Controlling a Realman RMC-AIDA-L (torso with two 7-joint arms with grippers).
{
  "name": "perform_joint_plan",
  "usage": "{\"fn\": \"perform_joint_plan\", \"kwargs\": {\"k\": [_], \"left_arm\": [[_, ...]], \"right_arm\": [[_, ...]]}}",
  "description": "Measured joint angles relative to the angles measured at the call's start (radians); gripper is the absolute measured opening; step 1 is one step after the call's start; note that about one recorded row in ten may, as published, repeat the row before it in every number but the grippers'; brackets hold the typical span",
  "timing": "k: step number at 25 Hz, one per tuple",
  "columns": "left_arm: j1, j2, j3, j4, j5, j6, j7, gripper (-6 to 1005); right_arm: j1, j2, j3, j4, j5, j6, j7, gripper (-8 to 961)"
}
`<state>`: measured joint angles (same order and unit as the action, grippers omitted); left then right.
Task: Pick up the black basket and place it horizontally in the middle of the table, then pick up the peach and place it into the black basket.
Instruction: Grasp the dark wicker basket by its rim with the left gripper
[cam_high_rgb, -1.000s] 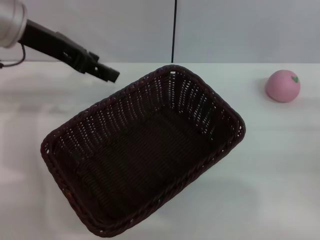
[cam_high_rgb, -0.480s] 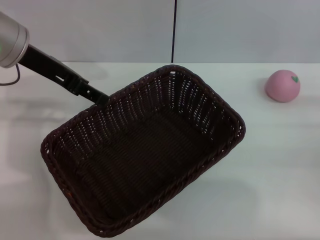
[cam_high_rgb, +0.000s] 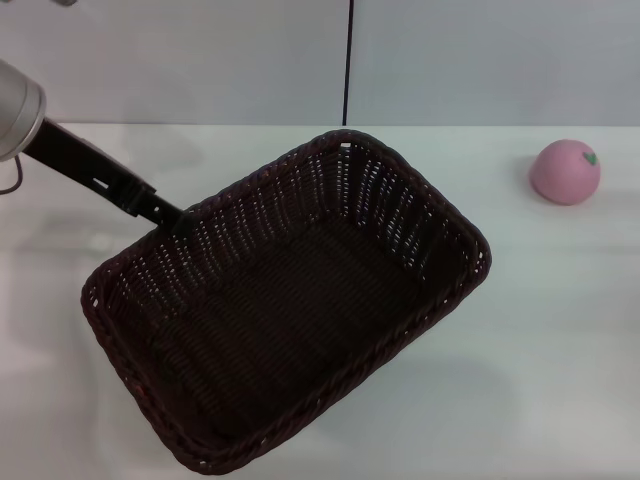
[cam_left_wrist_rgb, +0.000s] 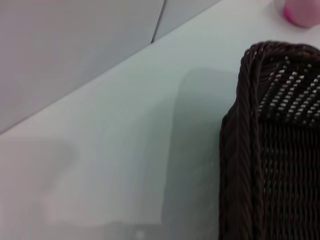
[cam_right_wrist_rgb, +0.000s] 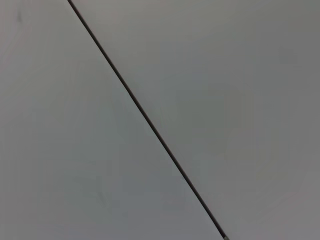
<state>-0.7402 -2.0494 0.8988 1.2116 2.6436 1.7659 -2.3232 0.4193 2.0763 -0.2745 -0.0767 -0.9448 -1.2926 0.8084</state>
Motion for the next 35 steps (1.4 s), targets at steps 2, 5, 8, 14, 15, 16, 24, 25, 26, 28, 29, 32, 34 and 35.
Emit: {"fn": "perform_joint_plan", "kwargs": {"k": [2,5,8,14,15,16,24,25,26,28,29,32,34,35], "left_arm": [[0.004,0.000,0.002,0.000,0.013,0.002,0.000,758],[0.010,0.000,0.020,-0.006,0.022,0.003,0.001,750],[0.017,-0.004,0.063,-0.018,0.025,0.001,0.002,742],[0.017,-0.005,0.098,-0.041,0.026,0.000,0.003,726],[0.016,-0.005,0.101,-0.045,0.027,0.000,0.003,723],[0.016,-0.005,0.103,-0.047,0.027,-0.001,0.003,720],[0.018,-0.006,0.115,-0.062,0.027,-0.010,0.027,664],[0.015,-0.006,0.116,-0.070,0.027,-0.010,0.033,645],[0.014,-0.006,0.116,-0.075,0.027,-0.010,0.036,625],[0.011,-0.007,0.118,-0.081,0.027,-0.011,0.041,585],[0.010,-0.007,0.118,-0.082,0.027,-0.011,0.042,565],[0.010,-0.008,0.119,-0.079,0.025,-0.009,0.050,506],[0.010,-0.008,0.119,-0.075,0.024,-0.004,0.051,443],[0.010,-0.008,0.119,-0.075,0.024,-0.003,0.053,401]], "right_arm": [[0.000,0.000,0.000,0.000,0.000,0.003,0.000,465],[0.000,0.000,0.000,0.000,0.000,0.005,0.000,465],[0.000,0.001,0.002,0.000,0.004,0.008,0.000,465],[0.000,0.001,0.002,0.000,0.006,0.021,0.000,465],[0.000,0.001,0.002,0.000,0.007,0.023,0.000,465],[0.000,0.001,0.002,0.000,0.007,0.025,0.000,464],[-0.002,0.001,0.014,0.000,0.009,0.031,-0.005,464],[-0.002,0.001,0.015,0.000,0.009,0.031,-0.005,464],[-0.002,0.001,0.015,0.000,0.009,0.031,-0.006,464],[-0.002,0.001,0.018,0.000,0.009,0.032,-0.007,464],[-0.002,0.001,0.019,0.000,0.009,0.032,-0.007,464],[-0.002,0.001,0.020,0.000,0.009,0.032,-0.007,464],[-0.003,0.001,0.020,0.000,0.009,0.032,-0.007,465],[-0.004,0.001,0.022,0.000,0.009,0.032,-0.007,465]]}}
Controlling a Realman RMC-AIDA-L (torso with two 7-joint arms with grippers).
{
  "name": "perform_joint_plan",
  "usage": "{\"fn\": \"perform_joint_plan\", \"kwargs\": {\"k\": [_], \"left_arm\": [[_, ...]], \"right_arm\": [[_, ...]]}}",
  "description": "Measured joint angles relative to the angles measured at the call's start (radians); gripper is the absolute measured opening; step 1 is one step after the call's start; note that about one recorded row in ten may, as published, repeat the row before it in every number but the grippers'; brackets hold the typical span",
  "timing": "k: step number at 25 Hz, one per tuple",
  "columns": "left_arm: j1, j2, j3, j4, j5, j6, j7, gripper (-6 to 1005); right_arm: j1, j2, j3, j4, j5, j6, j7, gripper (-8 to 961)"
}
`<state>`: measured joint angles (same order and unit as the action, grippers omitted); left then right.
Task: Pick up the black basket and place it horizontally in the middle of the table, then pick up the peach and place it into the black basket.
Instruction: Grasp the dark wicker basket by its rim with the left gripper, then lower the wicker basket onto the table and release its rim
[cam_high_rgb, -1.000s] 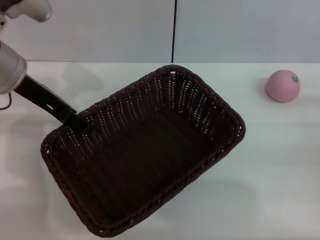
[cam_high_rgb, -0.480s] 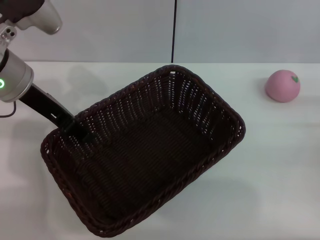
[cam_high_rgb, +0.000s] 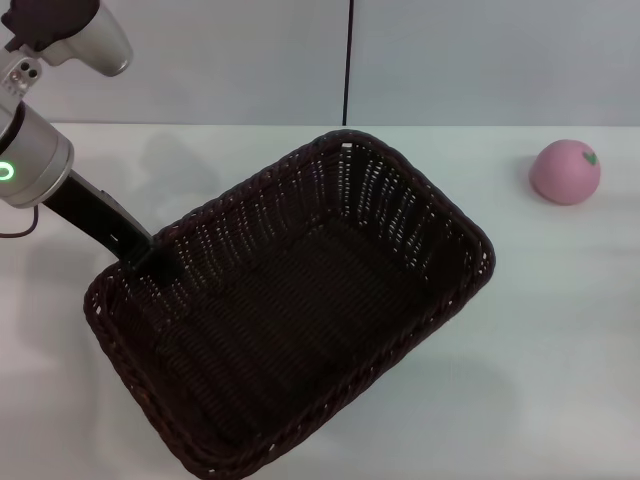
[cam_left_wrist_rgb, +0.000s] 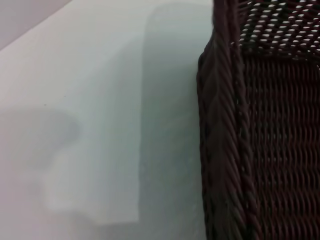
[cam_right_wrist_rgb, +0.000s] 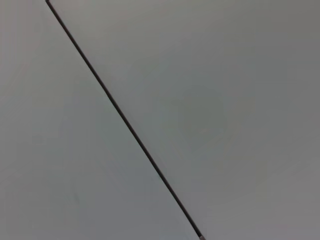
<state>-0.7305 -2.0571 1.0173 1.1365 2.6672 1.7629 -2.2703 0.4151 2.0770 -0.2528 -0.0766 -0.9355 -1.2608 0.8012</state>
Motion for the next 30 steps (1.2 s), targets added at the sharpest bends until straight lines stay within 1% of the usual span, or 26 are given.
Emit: {"fn": "perform_joint_plan", "kwargs": {"k": [3,6,10,13,18,19,20,25,30], "left_arm": [[0.000,0.000,-0.001,0.005,-0.005,0.005,0.017,273],[-0.001,0.000,-0.004,0.010,-0.008,0.007,0.025,176],[0.002,0.000,-0.008,0.041,-0.030,0.018,0.052,175],[0.008,0.001,-0.024,0.083,-0.081,0.044,0.088,175],[0.007,0.002,-0.046,0.095,-0.105,0.058,0.113,176],[-0.001,0.005,-0.084,0.099,-0.147,0.090,0.162,176],[-0.006,0.008,-0.091,0.102,-0.165,0.104,0.187,176],[-0.017,0.010,-0.093,0.117,-0.194,0.116,0.235,176],[-0.051,0.006,-0.094,0.109,-0.210,0.112,0.280,175]], "right_arm": [[-0.003,0.000,0.005,0.000,0.000,0.000,0.000,465],[-0.004,0.000,0.005,0.000,0.000,0.000,0.000,465],[-0.005,0.000,0.005,0.000,0.000,0.000,0.002,465],[-0.006,0.000,0.004,0.001,0.000,0.000,0.005,465],[-0.007,0.000,0.004,0.001,0.000,-0.002,0.008,464],[-0.007,0.000,0.004,0.002,0.000,-0.003,0.008,464],[-0.009,0.000,0.004,0.002,0.000,-0.005,0.008,464],[-0.016,0.001,0.005,0.009,0.000,-0.008,0.008,464],[-0.018,0.001,0.016,0.015,0.000,-0.009,0.008,464]]}}
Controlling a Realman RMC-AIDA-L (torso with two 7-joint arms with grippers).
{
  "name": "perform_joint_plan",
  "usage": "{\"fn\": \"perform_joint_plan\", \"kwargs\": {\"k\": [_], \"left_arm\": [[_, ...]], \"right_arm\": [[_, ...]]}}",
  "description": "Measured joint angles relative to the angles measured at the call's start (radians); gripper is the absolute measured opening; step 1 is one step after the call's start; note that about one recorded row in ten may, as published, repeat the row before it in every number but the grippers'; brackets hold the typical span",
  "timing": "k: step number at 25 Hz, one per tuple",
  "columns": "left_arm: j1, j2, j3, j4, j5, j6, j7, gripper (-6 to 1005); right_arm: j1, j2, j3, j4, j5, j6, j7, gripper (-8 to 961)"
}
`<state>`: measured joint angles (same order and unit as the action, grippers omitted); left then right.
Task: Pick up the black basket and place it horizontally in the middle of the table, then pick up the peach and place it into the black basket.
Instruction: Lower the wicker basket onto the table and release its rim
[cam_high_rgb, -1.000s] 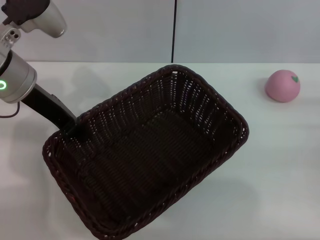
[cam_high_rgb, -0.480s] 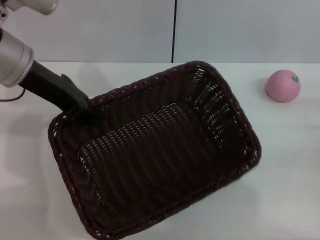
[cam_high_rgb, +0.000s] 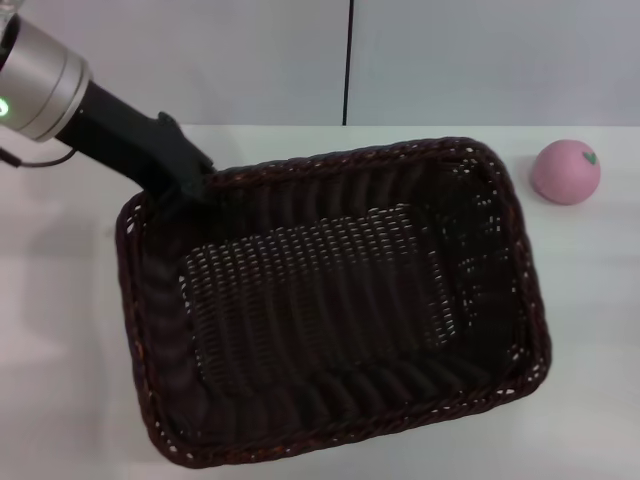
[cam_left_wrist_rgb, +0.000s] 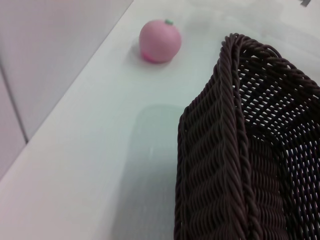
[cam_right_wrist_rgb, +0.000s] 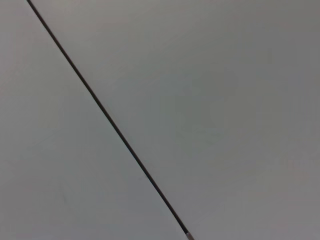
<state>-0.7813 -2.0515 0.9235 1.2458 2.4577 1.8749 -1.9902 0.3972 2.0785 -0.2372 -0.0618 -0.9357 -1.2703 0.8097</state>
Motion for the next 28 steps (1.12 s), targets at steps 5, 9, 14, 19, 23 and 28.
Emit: {"fn": "perform_joint_plan", "kwargs": {"k": [5,9,14,19,23,28], "left_arm": [[-0.040,-0.006,0.000,-0.045,-0.013,-0.042,0.061,175],[-0.066,-0.002,-0.004,-0.133,-0.082,-0.116,0.169,175],[-0.088,-0.001,-0.003,-0.187,-0.083,-0.154,0.249,175],[-0.098,-0.006,0.002,-0.222,-0.088,-0.198,0.336,176],[-0.109,-0.006,-0.002,-0.255,-0.095,-0.226,0.380,176],[-0.102,-0.006,-0.004,-0.285,-0.131,-0.280,0.429,176]], "right_arm": [[0.000,0.000,0.002,0.002,0.000,-0.003,0.000,465],[0.000,0.000,0.003,0.002,0.000,-0.003,0.000,465],[0.003,0.000,0.002,0.003,0.000,-0.003,0.000,465],[0.003,0.000,-0.003,0.004,-0.001,-0.003,0.000,464],[0.003,0.000,-0.006,0.006,-0.003,-0.003,0.000,465],[0.002,0.000,-0.008,0.007,-0.007,-0.003,0.000,465]]}}
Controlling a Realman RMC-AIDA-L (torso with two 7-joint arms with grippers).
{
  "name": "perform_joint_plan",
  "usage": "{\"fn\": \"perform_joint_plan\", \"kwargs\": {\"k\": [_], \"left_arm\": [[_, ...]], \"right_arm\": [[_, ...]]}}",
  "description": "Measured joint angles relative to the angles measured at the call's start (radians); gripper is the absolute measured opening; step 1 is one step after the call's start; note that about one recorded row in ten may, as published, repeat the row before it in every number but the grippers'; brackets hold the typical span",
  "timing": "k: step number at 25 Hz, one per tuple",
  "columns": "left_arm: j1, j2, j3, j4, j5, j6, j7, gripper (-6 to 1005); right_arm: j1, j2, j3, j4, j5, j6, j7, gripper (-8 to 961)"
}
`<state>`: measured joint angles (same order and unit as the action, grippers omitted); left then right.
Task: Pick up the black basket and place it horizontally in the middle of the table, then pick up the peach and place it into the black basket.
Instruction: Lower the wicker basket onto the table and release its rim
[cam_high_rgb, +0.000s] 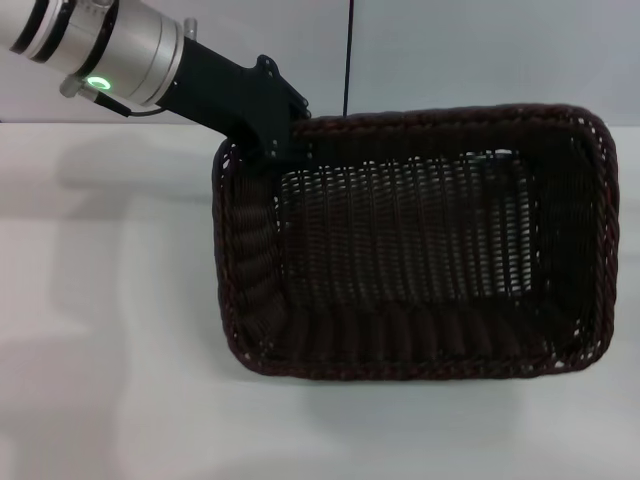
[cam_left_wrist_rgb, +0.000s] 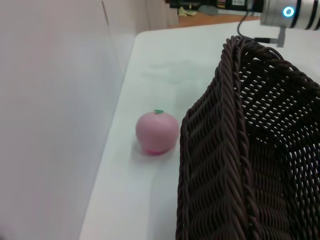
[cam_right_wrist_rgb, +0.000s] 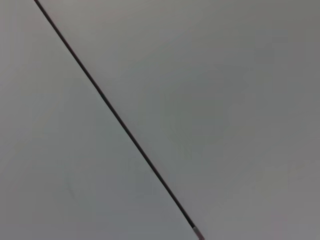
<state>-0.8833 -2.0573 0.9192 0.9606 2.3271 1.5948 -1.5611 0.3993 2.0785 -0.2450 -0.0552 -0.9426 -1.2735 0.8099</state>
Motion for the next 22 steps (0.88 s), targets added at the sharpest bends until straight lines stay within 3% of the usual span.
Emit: {"fn": "perform_joint_plan", "kwargs": {"k": [9,22], "left_arm": [[0.044,0.005,-0.006,-0.005,-0.120,-0.023,0.077,176],[0.049,0.001,0.002,-0.008,-0.141,-0.042,0.111,176]], "right_arm": [[-0.002,-0.001,-0.001,0.000,-0.001,0.000,0.000,464],[-0.008,-0.002,0.002,0.003,0.001,0.001,0.000,464]]}}
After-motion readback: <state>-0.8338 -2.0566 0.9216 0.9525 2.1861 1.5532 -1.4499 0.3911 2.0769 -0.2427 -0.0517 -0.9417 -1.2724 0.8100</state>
